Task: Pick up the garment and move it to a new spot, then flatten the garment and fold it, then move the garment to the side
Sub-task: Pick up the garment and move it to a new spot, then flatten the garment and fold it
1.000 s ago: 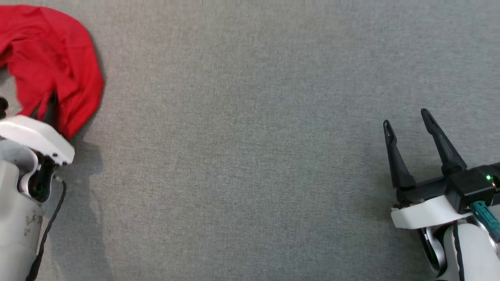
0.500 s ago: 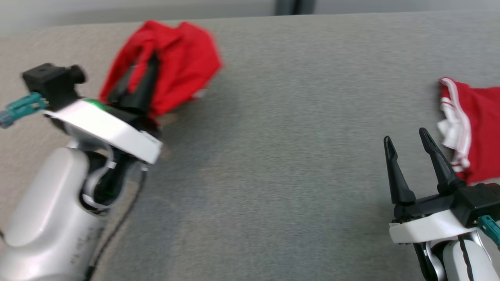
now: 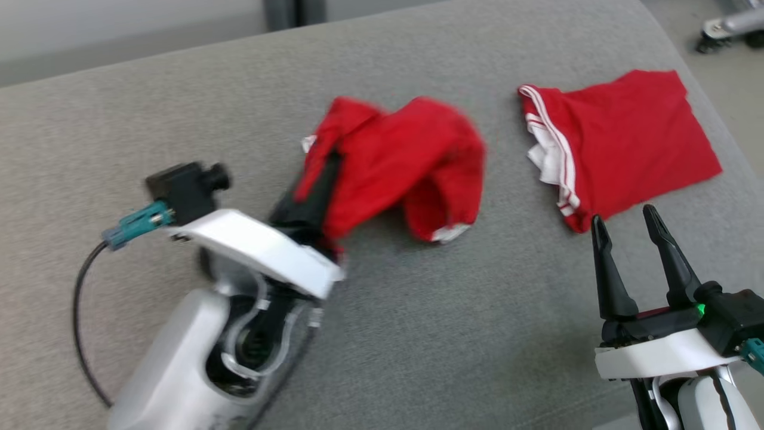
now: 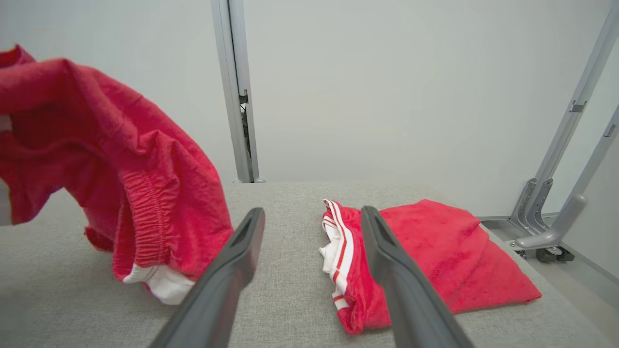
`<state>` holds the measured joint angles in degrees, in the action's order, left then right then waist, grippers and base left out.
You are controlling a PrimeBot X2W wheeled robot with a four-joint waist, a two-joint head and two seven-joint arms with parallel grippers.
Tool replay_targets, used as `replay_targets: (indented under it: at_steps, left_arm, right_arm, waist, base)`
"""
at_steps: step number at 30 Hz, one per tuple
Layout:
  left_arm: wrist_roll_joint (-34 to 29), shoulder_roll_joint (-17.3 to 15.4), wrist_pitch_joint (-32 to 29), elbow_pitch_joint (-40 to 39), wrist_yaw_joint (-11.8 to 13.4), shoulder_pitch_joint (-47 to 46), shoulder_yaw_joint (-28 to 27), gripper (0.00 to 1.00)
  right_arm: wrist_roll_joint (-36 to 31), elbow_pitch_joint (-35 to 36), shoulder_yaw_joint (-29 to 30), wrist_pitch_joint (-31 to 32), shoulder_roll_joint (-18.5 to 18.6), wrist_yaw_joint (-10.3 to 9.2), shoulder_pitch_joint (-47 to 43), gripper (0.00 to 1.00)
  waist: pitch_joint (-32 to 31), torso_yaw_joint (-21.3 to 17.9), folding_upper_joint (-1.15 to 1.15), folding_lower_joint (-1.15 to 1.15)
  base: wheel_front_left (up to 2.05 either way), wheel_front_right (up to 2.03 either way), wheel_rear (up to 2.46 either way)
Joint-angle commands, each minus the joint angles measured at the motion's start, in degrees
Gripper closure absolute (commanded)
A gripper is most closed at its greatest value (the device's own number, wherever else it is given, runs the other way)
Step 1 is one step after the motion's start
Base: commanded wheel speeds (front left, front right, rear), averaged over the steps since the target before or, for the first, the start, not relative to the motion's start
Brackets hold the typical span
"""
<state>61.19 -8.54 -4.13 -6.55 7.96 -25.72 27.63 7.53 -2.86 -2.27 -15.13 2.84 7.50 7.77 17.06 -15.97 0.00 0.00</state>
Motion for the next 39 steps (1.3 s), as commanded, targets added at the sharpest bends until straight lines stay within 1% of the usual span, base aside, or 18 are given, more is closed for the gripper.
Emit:
replay_targets:
  at_steps: [1,3,5,6,7,8,10,12,14,17,18,20,23,24,27,31,35,39]
  left_arm:
    - [-0.97,-2.20,1.32,4.26,1.84,1.30,-2.41,1.00]
    - [-0.24,-2.56,1.70,10.81,2.68,2.21,-3.84,1.00]
    - [-0.20,-3.42,3.41,17.35,2.56,2.06,-5.78,1.00]
    - [-0.68,-4.06,3.59,20.29,1.78,1.90,-5.59,0.81]
    - [-0.98,-4.28,4.80,22.69,1.10,1.37,-6.01,0.56]
    - [-1.52,-4.54,5.74,24.83,0.48,0.93,-6.17,0.00]
    - [-2.72,-4.74,7.96,27.51,-1.38,0.61,-5.66,0.00]
    - [-7.16,-6.50,12.75,27.93,-3.57,0.51,-4.32,0.00]
    - [-13.59,-8.83,17.31,27.94,-3.38,2.06,-2.38,0.00]
    - [-19.76,-9.20,19.21,24.98,-2.06,7.11,-3.99,0.00]
    - [-19.76,-9.20,19.21,24.98,-2.06,7.11,-3.99,0.00]
    - [-24.22,-9.24,19.30,20.76,-0.62,11.27,-8.81,0.00]
    - [-31.15,-7.11,19.20,15.58,-0.57,19.67,-14.48,0.00]
    - [-33.66,-7.17,19.20,14.92,-0.62,22.14,-16.01,0.00]
    - [-39.50,-5.20,19.25,13.23,-2.47,27.83,-20.10,0.00]
    - [-44.45,-2.09,19.24,12.33,-5.91,34.78,-25.42,0.00]
    - [-47.46,1.00,19.26,11.23,-10.06,38.03,-29.59,0.00]
    - [-49.80,3.16,19.26,10.48,-12.41,39.17,-32.30,0.00]
  right_arm:
    - [0.78,-0.01,-0.05,0.00,0.14,-0.01,-0.15,0.00]
    - [1.11,-0.20,-0.26,0.00,0.14,-0.01,-0.33,0.00]
    - [1.28,-0.42,-0.62,0.00,0.15,-0.01,-0.30,0.00]
    - [1.29,-0.51,-0.80,0.00,0.16,-0.01,-0.23,0.00]
    - [1.19,-0.56,-0.84,0.00,0.15,-0.01,-0.12,0.00]
    - [1.03,-0.44,-0.71,0.00,0.15,-0.01,0.01,0.00]
    - [0.35,-0.31,-0.06,0.00,0.17,-0.01,0.03,0.00]
    - [-0.43,-0.06,0.84,0.00,0.17,-0.01,-0.29,0.00]
    - [-1.40,-0.03,1.96,0.00,0.21,-0.01,-1.17,0.00]
    - [-3.79,0.56,4.17,0.00,0.20,-0.01,-2.65,0.00]
    - [-3.79,0.56,4.17,0.00,0.20,-0.01,-2.65,0.00]
    - [-5.54,1.08,5.88,0.00,0.19,-0.01,-3.86,0.00]
    - [-7.99,1.36,7.98,0.00,0.15,-0.01,-5.92,0.00]
    - [-8.76,1.38,8.49,0.00,0.25,-0.01,-6.58,0.00]
    - [-9.84,0.61,10.80,0.00,0.23,-0.01,-8.80,0.00]
    - [-9.23,-1.14,12.66,0.00,0.23,-0.01,-11.78,0.00]
    - [-7.71,-2.57,13.66,0.00,0.19,-0.01,-13.53,0.00]
    - [-6.37,-3.08,13.52,0.00,0.21,-0.01,-14.21,0.00]
  waist:
    - [1.80,-2.38,0.00,0.00]
    - [2.13,-2.77,0.00,0.00]
    - [2.22,-3.01,0.00,0.00]
    - [2.20,-3.01,0.00,0.00]
    - [2.09,-2.86,0.00,0.00]
    - [1.91,-2.56,0.00,0.00]
    - [1.33,-1.68,0.00,0.00]
    - [0.22,-0.51,0.00,0.00]
    - [-1.59,0.99,0.00,0.00]
    - [-4.81,3.81,0.00,0.00]
    - [-4.81,3.81,0.00,0.00]
    - [-6.72,6.10,0.00,0.00]
    - [-9.53,9.65,0.00,0.00]
    - [-10.40,10.64,0.00,0.00]
    - [-13.43,13.93,0.00,0.00]
    - [-16.71,16.96,0.00,0.00]
    - [-18.01,18.90,0.00,0.00]
    - [-18.29,19.63,0.00,0.00]
  base:
    - [0.00,0.00,0.00]
    - [0.00,0.00,0.00]
    - [0.00,0.00,0.00]
    - [0.00,0.00,0.00]
    - [0.00,0.00,0.00]
    - [0.00,0.00,0.00]
    - [0.00,0.00,0.00]
    - [0.00,0.00,0.00]
    - [0.00,0.00,0.00]
    - [0.00,0.00,0.00]
    - [0.00,0.00,0.00]
    - [0.00,0.00,0.00]
    - [0.00,0.00,0.00]
    - [0.00,0.00,0.00]
    - [0.00,0.00,0.00]
    - [0.00,0.00,0.00]
    - [0.00,0.00,0.00]
    - [0.00,0.00,0.00]
